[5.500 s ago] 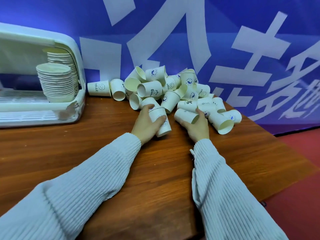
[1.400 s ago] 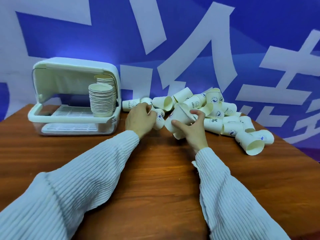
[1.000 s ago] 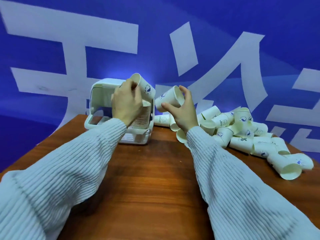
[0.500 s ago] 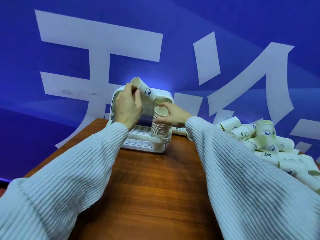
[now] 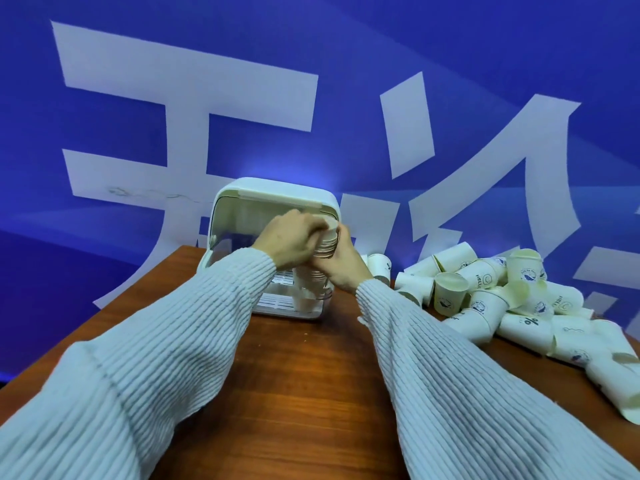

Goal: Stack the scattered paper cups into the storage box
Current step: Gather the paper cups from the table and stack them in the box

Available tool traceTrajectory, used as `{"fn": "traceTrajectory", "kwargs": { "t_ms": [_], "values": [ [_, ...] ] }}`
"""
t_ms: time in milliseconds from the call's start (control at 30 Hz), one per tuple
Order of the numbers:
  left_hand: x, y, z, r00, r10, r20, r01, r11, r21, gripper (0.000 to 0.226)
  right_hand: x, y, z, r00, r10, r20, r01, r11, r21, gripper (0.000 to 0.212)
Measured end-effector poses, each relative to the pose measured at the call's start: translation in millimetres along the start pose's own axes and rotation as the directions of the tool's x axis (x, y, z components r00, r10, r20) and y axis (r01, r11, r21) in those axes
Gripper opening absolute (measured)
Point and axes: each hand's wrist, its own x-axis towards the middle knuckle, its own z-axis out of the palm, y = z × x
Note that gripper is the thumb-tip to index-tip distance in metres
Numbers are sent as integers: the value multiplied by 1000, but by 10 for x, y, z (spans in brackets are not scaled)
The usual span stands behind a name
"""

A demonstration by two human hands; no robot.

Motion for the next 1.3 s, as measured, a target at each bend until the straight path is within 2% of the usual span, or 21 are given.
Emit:
{"fn": "traceTrajectory", "kwargs": {
  "t_ms": [100,167,200,267,333,400,500,633,700,800,967,1133,1200,1300],
  "values": [
    [-123,11,165,994,5,111,-13,997,74,58,-61,21,-3,999,-10,52,11,1000,-14,105],
    [-185,13,207,996,-31,89,26,998,57,72,-86,70,-12,997,-7,71,7,1000,-7,107],
    [-222,13,228,997,-71,38,70,997,13,78,-98,87,-14,997,-2,71,2,1000,-5,110],
    [-293,20,277,971,-231,-57,218,959,-181,92,-97,125,-11,998,1,64,-2,1000,9,118],
    [-329,16,332,921,-387,38,368,837,-404,111,-72,168,-4,996,8,87,-11,999,36,122],
    [-333,-10,395,888,-432,157,448,737,-506,120,-60,181,-1,993,3,120,-7,999,32,124],
    [-303,-77,426,841,-534,81,502,718,-481,104,-71,185,-11,989,13,146,-16,1000,23,123],
    [-238,-237,419,683,-729,-42,670,648,-363,86,-133,207,-22,987,0,164,4,1000,-26,116],
    [-176,-350,411,649,-758,-69,695,627,-353,82,-155,210,-25,984,-31,173,40,998,-50,112],
    [-42,-480,468,656,-753,-57,689,628,-361,82,-153,226,-24,985,-58,160,72,994,-85,106],
    [184,-459,585,699,-713,50,675,636,-374,76,-138,305,-17,987,-95,129,110,987,-121,103],
    [148,-483,567,673,-729,124,700,573,-426,104,-213,370,-100,990,-96,99,113,977,-180,96],
    [66,-397,533,663,-746,53,690,583,-429,95,-301,419,-189,996,-76,56,85,980,-182,85],
    [-72,-58,476,693,-695,-190,609,706,-361,73,-496,534,-409,999,-11,-46,0,971,-239,70]
  ]
}}
